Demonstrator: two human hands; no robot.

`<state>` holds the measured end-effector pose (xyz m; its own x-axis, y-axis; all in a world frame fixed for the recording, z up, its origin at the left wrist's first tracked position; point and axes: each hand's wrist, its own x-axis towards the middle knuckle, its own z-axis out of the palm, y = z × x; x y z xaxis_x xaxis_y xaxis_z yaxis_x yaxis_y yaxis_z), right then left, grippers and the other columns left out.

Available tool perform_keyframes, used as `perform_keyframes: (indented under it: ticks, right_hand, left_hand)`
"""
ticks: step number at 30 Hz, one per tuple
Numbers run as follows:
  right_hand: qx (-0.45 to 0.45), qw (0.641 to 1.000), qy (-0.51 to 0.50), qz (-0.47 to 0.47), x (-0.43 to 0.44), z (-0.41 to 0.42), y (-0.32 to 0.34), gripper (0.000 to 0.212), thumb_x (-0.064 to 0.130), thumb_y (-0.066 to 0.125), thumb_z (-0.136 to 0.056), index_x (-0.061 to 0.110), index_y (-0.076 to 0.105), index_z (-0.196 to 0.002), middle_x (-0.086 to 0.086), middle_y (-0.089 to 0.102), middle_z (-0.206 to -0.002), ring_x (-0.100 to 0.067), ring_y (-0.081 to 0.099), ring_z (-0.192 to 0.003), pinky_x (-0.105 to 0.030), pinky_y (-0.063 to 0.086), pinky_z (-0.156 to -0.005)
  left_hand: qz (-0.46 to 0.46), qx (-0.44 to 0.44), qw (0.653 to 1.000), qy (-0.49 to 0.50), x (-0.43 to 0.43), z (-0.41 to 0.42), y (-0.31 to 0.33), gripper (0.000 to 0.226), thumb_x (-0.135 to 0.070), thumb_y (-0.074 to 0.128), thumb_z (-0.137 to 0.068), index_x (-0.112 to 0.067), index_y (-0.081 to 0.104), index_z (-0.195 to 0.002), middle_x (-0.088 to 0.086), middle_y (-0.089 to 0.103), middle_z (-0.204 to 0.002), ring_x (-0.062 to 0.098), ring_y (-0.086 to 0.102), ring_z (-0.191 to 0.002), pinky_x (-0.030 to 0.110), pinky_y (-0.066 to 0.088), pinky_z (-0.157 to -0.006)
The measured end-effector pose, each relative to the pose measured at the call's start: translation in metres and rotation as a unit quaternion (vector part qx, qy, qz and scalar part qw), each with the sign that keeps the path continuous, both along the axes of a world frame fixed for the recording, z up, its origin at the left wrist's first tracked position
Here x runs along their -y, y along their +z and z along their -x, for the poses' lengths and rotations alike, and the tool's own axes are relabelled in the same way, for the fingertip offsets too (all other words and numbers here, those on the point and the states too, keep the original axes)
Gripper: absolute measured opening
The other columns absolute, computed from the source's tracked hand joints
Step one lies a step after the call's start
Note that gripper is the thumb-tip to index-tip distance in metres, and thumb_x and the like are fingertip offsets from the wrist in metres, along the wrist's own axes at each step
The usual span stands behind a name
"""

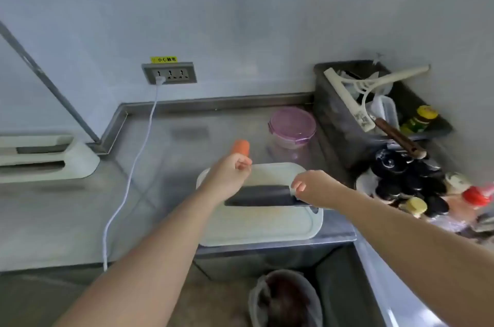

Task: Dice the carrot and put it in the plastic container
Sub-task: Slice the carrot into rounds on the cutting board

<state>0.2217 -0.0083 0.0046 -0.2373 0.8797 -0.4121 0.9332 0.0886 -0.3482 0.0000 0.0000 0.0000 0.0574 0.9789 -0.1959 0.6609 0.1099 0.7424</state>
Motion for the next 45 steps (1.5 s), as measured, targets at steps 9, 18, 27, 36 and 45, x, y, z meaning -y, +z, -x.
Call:
perform_keyframes:
  ticks: [9, 18, 27, 36, 45]
  right_hand:
    - [0.113, 0.993, 0.008, -0.015, -0.018, 0.012, -0.061, 0.047, 0.005, 0.044, -0.088, 0.029, 0.054, -0.127, -0.008, 0.051, -0.122, -0.026, 0.051, -0.105, -0.030, 0.040, -0.088]
    - [0.079, 0.997, 0.024, 0.009, -0.036, 0.009, -0.072, 0.033, 0.014, 0.058, -0.087, 0.026, 0.058, -0.117, -0.004, 0.060, -0.112, -0.027, 0.058, -0.103, -0.036, 0.048, -0.087]
    - [0.077, 0.996, 0.049, 0.006, -0.030, -0.001, -0.059, 0.027, 0.010, 0.053, -0.086, 0.023, 0.055, -0.109, 0.001, 0.055, -0.106, -0.016, 0.043, -0.077, -0.025, 0.036, -0.069]
    - [-0.006, 0.995, -0.096, -0.029, 0.011, -0.014, -0.044, 0.028, 0.019, 0.049, -0.095, 0.020, 0.047, -0.123, 0.009, 0.050, -0.070, -0.009, 0.049, -0.056, -0.030, 0.044, -0.060]
    - [-0.011, 0.988, -0.156, 0.021, 0.014, 0.022, -0.059, 0.009, 0.012, 0.032, -0.100, 0.015, 0.039, -0.095, 0.002, 0.047, -0.071, -0.011, 0.041, -0.054, -0.021, 0.025, -0.042]
  left_hand:
    - [-0.026, -0.166, 0.986, 0.009, -0.044, 0.019, -0.053, 0.034, -0.019, 0.052, -0.090, -0.023, 0.056, -0.123, 0.004, 0.051, -0.128, 0.027, 0.055, -0.114, 0.041, 0.045, -0.097]
    - [0.031, -0.270, 0.962, -0.017, -0.102, -0.002, -0.066, 0.062, -0.038, 0.051, -0.094, -0.024, 0.023, -0.148, 0.013, 0.039, -0.137, 0.036, 0.043, -0.124, 0.044, 0.038, -0.096]
    - [0.019, -0.196, 0.979, 0.050, -0.122, -0.014, -0.074, 0.075, -0.033, 0.060, -0.088, -0.025, 0.019, -0.149, 0.013, 0.044, -0.135, 0.036, 0.048, -0.121, 0.043, 0.041, -0.094]
    - [0.082, 0.245, 0.941, 0.218, -0.062, 0.038, -0.042, 0.059, -0.017, 0.078, -0.075, -0.019, 0.048, -0.125, -0.004, 0.052, -0.110, 0.019, 0.056, -0.102, 0.041, 0.049, -0.093]
    - [0.124, 0.205, 0.955, 0.176, -0.002, -0.004, -0.074, 0.049, -0.029, 0.083, -0.069, -0.018, 0.051, -0.104, -0.007, 0.059, -0.093, 0.015, 0.060, -0.089, 0.030, 0.047, -0.079]
